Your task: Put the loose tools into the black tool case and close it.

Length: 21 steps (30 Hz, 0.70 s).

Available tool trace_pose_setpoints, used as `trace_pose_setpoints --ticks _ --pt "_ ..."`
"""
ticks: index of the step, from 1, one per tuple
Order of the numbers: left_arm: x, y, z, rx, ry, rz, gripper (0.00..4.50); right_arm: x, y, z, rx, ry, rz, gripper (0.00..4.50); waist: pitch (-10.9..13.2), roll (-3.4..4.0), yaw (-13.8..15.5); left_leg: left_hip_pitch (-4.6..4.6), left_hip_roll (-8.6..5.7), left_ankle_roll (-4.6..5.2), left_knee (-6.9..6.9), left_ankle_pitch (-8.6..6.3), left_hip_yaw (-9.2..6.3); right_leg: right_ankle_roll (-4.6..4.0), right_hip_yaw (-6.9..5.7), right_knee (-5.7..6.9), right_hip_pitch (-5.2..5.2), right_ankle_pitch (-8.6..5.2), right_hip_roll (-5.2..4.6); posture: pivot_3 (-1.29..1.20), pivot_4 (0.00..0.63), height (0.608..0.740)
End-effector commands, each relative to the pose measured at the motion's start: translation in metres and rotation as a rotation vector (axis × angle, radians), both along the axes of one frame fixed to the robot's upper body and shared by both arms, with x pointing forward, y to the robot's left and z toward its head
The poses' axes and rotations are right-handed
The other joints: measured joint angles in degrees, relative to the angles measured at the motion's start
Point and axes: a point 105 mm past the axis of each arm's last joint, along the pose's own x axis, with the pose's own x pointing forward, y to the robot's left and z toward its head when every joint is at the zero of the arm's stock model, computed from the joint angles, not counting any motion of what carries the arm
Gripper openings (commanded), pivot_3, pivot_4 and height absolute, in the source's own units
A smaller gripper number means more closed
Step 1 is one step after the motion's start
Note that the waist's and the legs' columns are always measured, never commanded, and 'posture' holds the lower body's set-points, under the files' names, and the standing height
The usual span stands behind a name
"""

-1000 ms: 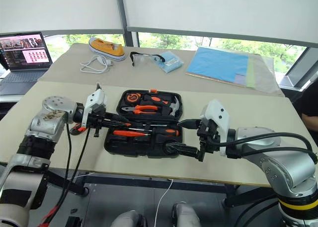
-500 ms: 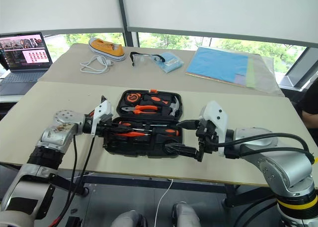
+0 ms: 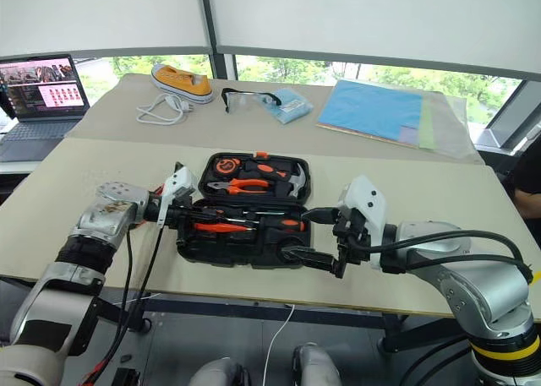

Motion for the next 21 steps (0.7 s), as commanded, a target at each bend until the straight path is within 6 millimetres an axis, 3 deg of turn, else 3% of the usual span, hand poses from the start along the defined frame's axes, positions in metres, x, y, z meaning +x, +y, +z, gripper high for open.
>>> trace_pose_setpoints --ticks 1,11,17,21 --pt "-0.006 0.003 -0.003 0.046 0.036 -0.059 0.05 -0.005 0.004 0.008 0.008 -0.064 0.015 4.50 0.00 0.00 0.08 0.00 -0.01 0.00 0.00 0.00 0.00 0.00 0.00 -0.01 0.00 0.00 0.00 0.00 0.150 0.718" --pt "-0.018 0.028 -0.006 0.105 0.082 -0.074 0.05 -0.006 0.006 0.006 0.023 -0.063 -0.002 4.50 -0.01 0.01 -0.78 0.06 0.03 0.01 0.00 -0.01 0.00 0.03 0.04 0.03 0.03 -0.02 0.00 0.00 0.150 0.718" --pt "-0.008 0.014 0.027 -0.018 0.054 -0.062 0.05 -0.005 0.006 0.005 0.026 -0.062 -0.006 4.50 0.00 0.00 -0.71 0.02 0.02 0.02 0.03 -0.01 -0.03 0.05 0.01 0.02 0.05 -0.02 0.00 0.00 0.150 0.718" --pt "0.000 0.005 0.033 -0.052 0.038 -0.039 0.05 -0.003 0.006 0.006 0.027 -0.064 -0.010 4.50 0.00 0.00 -0.39 -0.02 0.01 0.04 0.04 -0.02 -0.05 0.05 -0.02 -0.01 0.05 -0.01 0.00 0.00 0.150 0.718"
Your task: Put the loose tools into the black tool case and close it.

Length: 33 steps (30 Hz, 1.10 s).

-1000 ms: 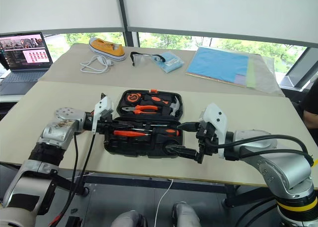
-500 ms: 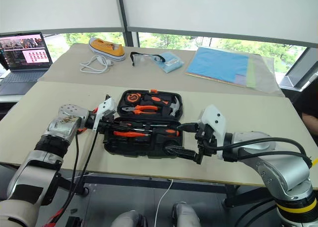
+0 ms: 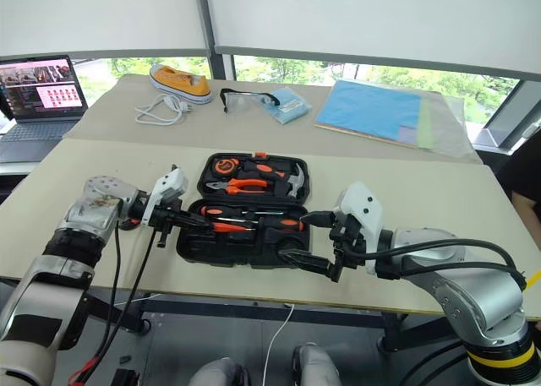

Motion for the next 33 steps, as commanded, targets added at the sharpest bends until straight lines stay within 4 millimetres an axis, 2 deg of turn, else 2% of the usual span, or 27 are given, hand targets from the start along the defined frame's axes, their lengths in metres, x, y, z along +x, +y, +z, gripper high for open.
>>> trace_pose_setpoints --ticks 1,11,17,22,25,33 --pt "0.011 -0.008 0.015 -0.040 -0.063 0.029 0.05 -0.002 0.003 0.010 0.009 -0.060 0.014 4.50 0.00 0.00 0.08 0.00 -0.01 0.00 0.00 0.00 0.00 0.00 0.00 -0.01 0.00 0.00 0.00 0.00 0.150 0.718" --pt "0.015 -0.011 -0.020 0.097 -0.067 0.007 0.05 -0.001 0.003 0.010 0.007 -0.065 0.006 4.50 0.00 0.00 0.03 0.02 -0.01 0.01 0.00 -0.01 0.00 -0.04 0.01 -0.01 0.00 0.03 0.01 0.00 0.150 0.718" --pt "0.001 -0.002 -0.024 0.106 -0.002 -0.059 0.05 -0.002 0.002 0.010 0.006 -0.064 0.000 4.50 -0.01 -0.01 -0.13 0.02 0.00 0.01 0.00 -0.01 0.00 -0.02 0.02 -0.02 0.01 0.02 0.02 0.00 0.150 0.718" --pt "-0.003 0.005 -0.027 0.120 -0.021 -0.060 0.05 -0.002 0.001 0.009 0.008 -0.059 -0.004 4.50 -0.01 0.00 -0.68 0.04 0.02 0.01 -0.03 -0.01 0.00 -0.03 0.03 -0.02 0.00 0.03 0.03 0.00 0.150 0.718" --pt "0.001 0.004 -0.024 0.105 -0.091 -0.039 0.05 -0.001 0.002 0.008 0.009 -0.057 -0.005 4.50 -0.01 0.00 -0.64 0.05 0.02 0.01 -0.03 -0.01 0.00 -0.03 0.03 -0.02 0.01 0.03 0.03 0.00 0.150 0.718" --pt "0.006 -0.008 0.009 -0.077 -0.215 0.010 0.05 -0.001 0.003 0.006 0.015 -0.049 -0.007 4.50 -0.01 -0.01 -0.42 0.02 0.00 0.02 -0.01 -0.01 -0.01 -0.02 0.02 -0.01 0.00 0.04 -0.02 0.00 0.150 0.718"
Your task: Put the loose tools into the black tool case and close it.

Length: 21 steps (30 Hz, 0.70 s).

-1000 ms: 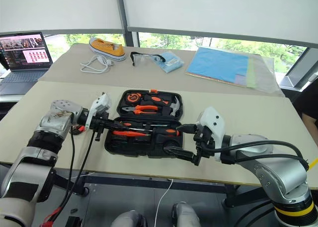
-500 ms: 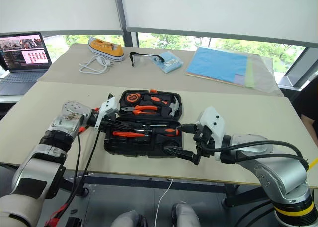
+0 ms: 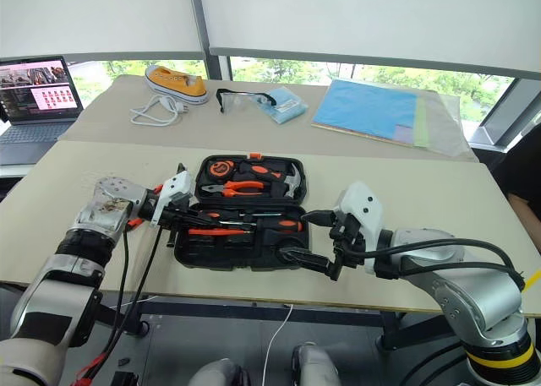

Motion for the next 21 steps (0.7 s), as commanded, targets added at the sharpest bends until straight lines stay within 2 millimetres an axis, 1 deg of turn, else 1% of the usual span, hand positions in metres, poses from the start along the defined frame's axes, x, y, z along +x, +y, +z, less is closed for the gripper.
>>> trace_pose_setpoints --ticks 1,7,10,14,16,18,21 --pt "0.002 -0.006 0.026 -0.087 -0.091 0.014 0.05 -0.002 0.003 0.008 0.011 -0.049 0.013 4.50 0.00 0.00 0.04 0.00 0.00 0.00 0.00 0.00 0.00 0.00 0.00 0.00 0.00 0.01 -0.01 0.00 0.150 0.718" --pt "-0.008 -0.007 0.020 -0.094 -0.056 0.023 0.05 -0.002 0.003 0.007 0.009 -0.046 0.011 4.50 0.00 0.00 -0.03 0.02 -0.01 0.00 0.00 0.00 0.01 0.01 0.02 0.00 0.00 0.01 0.00 0.00 0.150 0.718" --pt "-0.014 -0.007 0.009 -0.071 -0.031 0.023 0.05 -0.002 0.003 0.006 0.008 -0.045 0.011 4.50 0.00 0.00 -0.05 0.03 0.00 0.00 0.00 0.00 0.01 0.02 0.03 0.02 0.00 0.00 0.02 0.00 0.150 0.718" --pt "-0.016 0.002 -0.018 0.047 -0.050 0.051 0.05 -0.002 0.004 0.005 0.009 -0.042 0.011 4.50 -0.01 0.01 0.10 0.03 -0.01 0.00 0.00 0.00 0.01 0.02 0.02 0.03 0.01 0.00 -0.01 0.00 0.150 0.718" --pt "-0.017 0.007 -0.028 0.086 -0.065 0.056 0.05 -0.003 0.005 0.004 0.008 -0.041 0.013 4.50 -0.02 0.03 0.15 0.11 -0.01 0.00 0.00 0.00 0.01 0.02 0.03 0.02 0.09 0.00 -0.03 0.00 0.150 0.718" --pt "-0.020 0.009 -0.032 0.068 -0.055 0.075 0.05 -0.003 0.005 0.004 0.008 -0.038 0.012 4.50 -0.04 0.03 -0.02 0.31 -0.01 0.00 -0.02 -0.01 0.03 0.05 0.07 0.01 0.24 -0.02 -0.03 0.00 0.150 0.718" --pt "-0.021 0.011 -0.032 0.044 -0.067 0.097 0.05 -0.002 0.004 0.003 0.007 -0.034 0.009 4.50 -0.08 0.06 -0.05 0.40 0.02 0.00 -0.03 -0.01 0.02 0.06 0.07 0.01 0.31 -0.03 -0.06 0.00 0.150 0.718"
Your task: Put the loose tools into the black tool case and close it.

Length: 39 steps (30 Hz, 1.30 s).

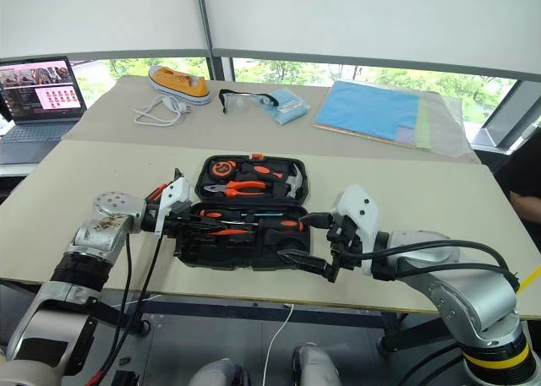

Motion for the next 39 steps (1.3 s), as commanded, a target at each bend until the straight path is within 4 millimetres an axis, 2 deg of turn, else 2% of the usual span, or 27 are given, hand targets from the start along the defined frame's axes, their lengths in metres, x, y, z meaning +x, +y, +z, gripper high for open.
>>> trace_pose_setpoints --ticks 1,5,10,14,15,17,22,23,25,27,29,31,35,38,39 --pt "-0.005 0.010 -0.017 0.019 0.039 0.048 0.05 -0.001 0.000 0.008 0.006 -0.049 0.002 4.50 -0.02 0.02 -0.03 0.06 0.00 0.00 0.00 0.00 0.01 0.01 0.03 0.01 0.04 0.00 0.00 0.00 0.150 0.718" --pt "-0.005 0.011 -0.012 -0.015 0.026 0.070 0.05 0.000 0.000 0.007 0.005 -0.049 0.001 4.50 -0.03 0.01 -0.01 0.10 0.02 0.00 0.00 0.00 0.01 0.03 0.02 0.01 0.08 -0.02 -0.02 0.00 0.150 0.718" --pt "-0.001 0.020 0.008 -0.093 0.008 0.154 0.05 0.002 0.003 0.008 0.002 -0.062 0.015 4.50 -0.03 0.01 -0.05 0.08 0.03 0.00 0.00 0.00 0.01 0.03 0.01 0.01 0.07 -0.01 -0.01 0.00 0.150 0.718" --pt "-0.016 0.039 0.041 -0.205 0.008 0.248 1.09 0.009 0.008 0.017 0.012 -0.091 0.053 4.50 -0.01 -0.02 -0.43 0.03 0.11 0.00 0.00 0.00 0.02 0.02 0.05 -0.01 0.00 -0.02 -0.01 0.00 0.150 0.718" --pt "-0.022 0.045 0.047 -0.226 0.000 0.279 1.59 0.011 0.010 0.020 0.018 -0.094 0.064 4.50 0.01 -0.05 -0.55 -0.01 0.14 -0.01 0.00 0.00 0.02 0.02 0.04 -0.03 -0.03 -0.02 -0.02 0.00 0.150 0.718" --pt "-0.036 0.060 0.055 -0.254 -0.016 0.367 2.27 0.014 0.013 0.025 0.031 -0.098 0.098 4.50 0.01 -0.04 -0.47 -0.07 0.20 -0.02 -0.01 0.00 0.02 0.01 0.03 -0.07 -0.10 -0.02 -0.01 0.00 0.150 0.718" --pt "-0.071 0.102 0.045 -0.225 -0.017 0.597 4.07 0.020 0.022 0.029 0.034 -0.109 0.175 4.50 0.01 -0.01 -0.13 -0.02 0.21 -0.04 -0.19 -0.01 0.06 -0.05 0.00 -0.16 -0.12 -0.05 -0.06 0.00 0.150 0.718" --pt "-0.079 0.115 0.040 -0.213 -0.015 0.665 4.45 0.021 0.025 0.029 0.035 -0.107 0.194 4.50 0.01 -0.01 -0.06 -0.03 0.21 -0.04 -0.19 -0.01 0.08 -0.05 -0.01 -0.17 -0.12 -0.05 -0.06 0.00 0.150 0.718" --pt "-0.099 0.146 0.027 -0.160 -0.010 0.818 4.45 0.022 0.030 0.027 0.030 -0.106 0.237 4.50 0.01 -0.01 -0.03 -0.03 0.21 -0.05 -0.20 -0.02 0.09 -0.06 -0.02 -0.19 -0.13 -0.05 -0.08 0.00 0.150 0.718" --pt "-0.107 0.164 0.021 -0.118 -0.013 0.901 4.45 0.024 0.033 0.027 0.027 -0.106 0.261 4.50 0.02 0.00 -0.02 -0.03 0.22 -0.07 -0.20 -0.02 0.09 -0.08 -0.03 -0.20 -0.14 -0.06 -0.09 0.00 0.150 0.718" --pt "-0.106 0.170 0.023 -0.120 -0.003 0.938 4.45 0.025 0.035 0.026 0.027 -0.105 0.273 4.50 0.03 0.02 0.65 -0.05 0.21 -0.08 -0.20 -0.03 0.07 -0.10 -0.11 -0.19 -0.13 -0.08 -0.13 0.00 0.150 0.718" --pt "-0.096 0.173 0.030 -0.113 -0.013 0.951 4.45 0.027 0.036 0.026 0.027 -0.105 0.279 4.50 0.04 0.04 1.35 -0.06 0.20 -0.09 -0.20 -0.03 0.08 -0.11 -0.18 -0.19 -0.14 -0.08 -0.14 0.00 0.150 0.718" --pt "-0.062 0.174 0.044 -0.070 -0.011 0.938 4.45 0.028 0.038 0.025 0.032 -0.105 0.280 4.50 0.04 0.03 1.79 -0.08 0.19 -0.60 -0.20 -0.30 0.04 -0.12 -0.27 -0.14 -0.14 -0.05 -0.16 0.00 0.150 0.718" --pt "-0.037 0.175 0.049 -0.003 0.010 0.921 4.45 0.025 0.039 0.025 0.033 -0.108 0.273 4.50 0.04 0.04 1.40 -0.09 0.16 -0.59 -0.21 -0.27 0.08 -0.26 -0.34 -0.08 -0.16 0.02 -0.07 0.00 0.150 0.718" --pt "-0.028 0.173 0.048 0.026 0.021 0.906 4.45 0.024 0.039 0.024 0.031 -0.111 0.268 4.50 0.04 0.04 1.35 -0.08 0.12 -0.26 -0.22 -0.06 0.12 -0.47 -0.43 -0.04 -0.17 0.14 -0.05 0.00 0.150 0.718"
